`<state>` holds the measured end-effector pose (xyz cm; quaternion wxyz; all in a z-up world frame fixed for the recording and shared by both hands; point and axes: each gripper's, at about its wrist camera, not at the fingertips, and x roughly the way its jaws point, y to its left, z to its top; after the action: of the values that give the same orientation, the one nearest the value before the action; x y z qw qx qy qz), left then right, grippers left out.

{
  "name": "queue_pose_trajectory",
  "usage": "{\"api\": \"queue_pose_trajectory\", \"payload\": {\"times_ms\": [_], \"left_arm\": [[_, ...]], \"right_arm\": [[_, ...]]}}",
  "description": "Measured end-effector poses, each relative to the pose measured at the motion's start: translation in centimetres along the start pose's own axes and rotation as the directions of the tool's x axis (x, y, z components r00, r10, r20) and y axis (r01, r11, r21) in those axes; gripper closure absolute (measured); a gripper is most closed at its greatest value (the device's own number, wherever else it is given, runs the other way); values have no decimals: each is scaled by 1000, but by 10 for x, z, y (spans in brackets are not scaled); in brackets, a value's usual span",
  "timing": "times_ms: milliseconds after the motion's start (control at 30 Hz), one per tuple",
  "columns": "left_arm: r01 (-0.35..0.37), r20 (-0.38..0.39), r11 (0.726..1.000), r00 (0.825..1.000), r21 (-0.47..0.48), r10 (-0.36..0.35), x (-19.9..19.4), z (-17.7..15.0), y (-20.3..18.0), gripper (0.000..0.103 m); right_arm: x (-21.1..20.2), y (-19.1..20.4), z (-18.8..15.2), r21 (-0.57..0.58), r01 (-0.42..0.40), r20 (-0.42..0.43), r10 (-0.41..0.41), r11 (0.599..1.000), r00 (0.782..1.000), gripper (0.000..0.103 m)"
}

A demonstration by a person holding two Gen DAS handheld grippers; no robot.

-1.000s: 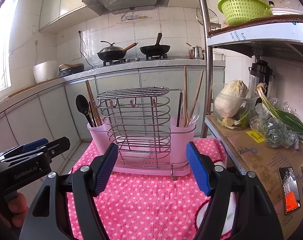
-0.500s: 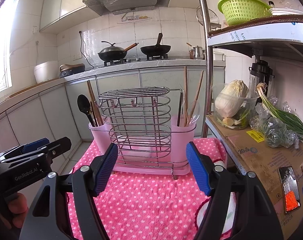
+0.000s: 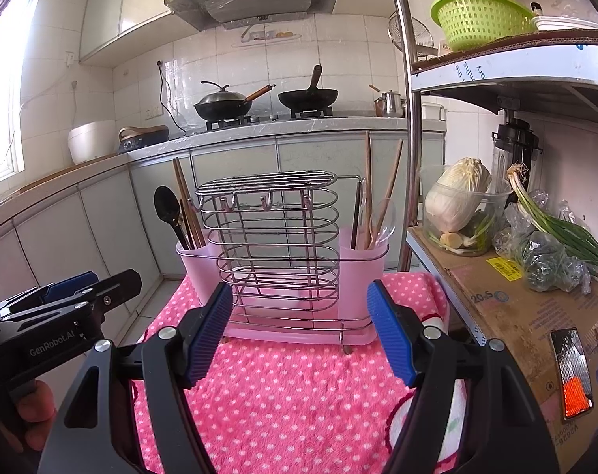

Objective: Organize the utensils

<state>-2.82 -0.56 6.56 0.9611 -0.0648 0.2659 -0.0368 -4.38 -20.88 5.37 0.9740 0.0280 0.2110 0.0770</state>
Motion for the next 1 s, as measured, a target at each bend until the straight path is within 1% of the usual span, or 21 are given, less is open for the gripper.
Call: {"api": "queue_pose_trajectory", "payload": {"times_ms": [400,900,1000], "left_arm": [[5,-6,1000,1000,12,-5,4,-2,-2,36],[-4,-32,1000,999,18,4,20,-7,-2,36],[-2,-50,1000,999,20,3,25,-9,-3,36]], "right_arm": [[3,-1,-1,5,-3,-8,3,1000,1000,32],[18,-6,-6,13,-5,-44,6,1000,999,32],[22,-8,-8,19,-5,-55,6,1000,998,32]]}}
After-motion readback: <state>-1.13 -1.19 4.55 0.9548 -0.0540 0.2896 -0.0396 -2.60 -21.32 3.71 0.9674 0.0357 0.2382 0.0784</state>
